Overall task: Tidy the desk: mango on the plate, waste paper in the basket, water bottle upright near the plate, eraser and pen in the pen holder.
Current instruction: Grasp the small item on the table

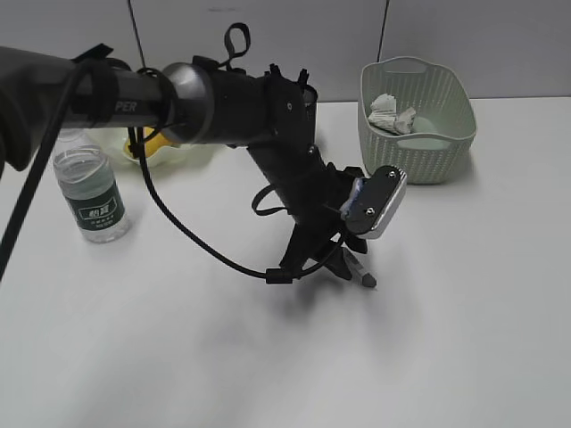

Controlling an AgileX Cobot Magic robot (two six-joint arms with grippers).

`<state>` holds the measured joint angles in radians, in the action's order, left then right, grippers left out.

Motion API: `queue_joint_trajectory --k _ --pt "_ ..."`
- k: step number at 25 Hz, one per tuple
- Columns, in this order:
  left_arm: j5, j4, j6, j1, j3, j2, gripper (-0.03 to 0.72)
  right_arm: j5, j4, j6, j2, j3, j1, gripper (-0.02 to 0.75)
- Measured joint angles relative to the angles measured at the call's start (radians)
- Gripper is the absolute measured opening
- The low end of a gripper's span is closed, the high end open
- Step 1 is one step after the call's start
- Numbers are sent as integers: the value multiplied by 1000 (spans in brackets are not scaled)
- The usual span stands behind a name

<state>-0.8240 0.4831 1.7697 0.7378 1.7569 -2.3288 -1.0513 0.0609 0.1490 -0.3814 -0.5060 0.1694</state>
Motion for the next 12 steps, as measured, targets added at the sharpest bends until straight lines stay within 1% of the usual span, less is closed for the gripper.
queue_joint_trajectory --k 3,7,12 --pt "3 20 0 -3 0 0 340 1 0 0 0 0 0 466" --pt "42 25 0 -8 0 0 340 1 0 -3 0 0 0 466" --pt "44 27 0 -8 0 0 340 1 0 -3 0 0 0 466"
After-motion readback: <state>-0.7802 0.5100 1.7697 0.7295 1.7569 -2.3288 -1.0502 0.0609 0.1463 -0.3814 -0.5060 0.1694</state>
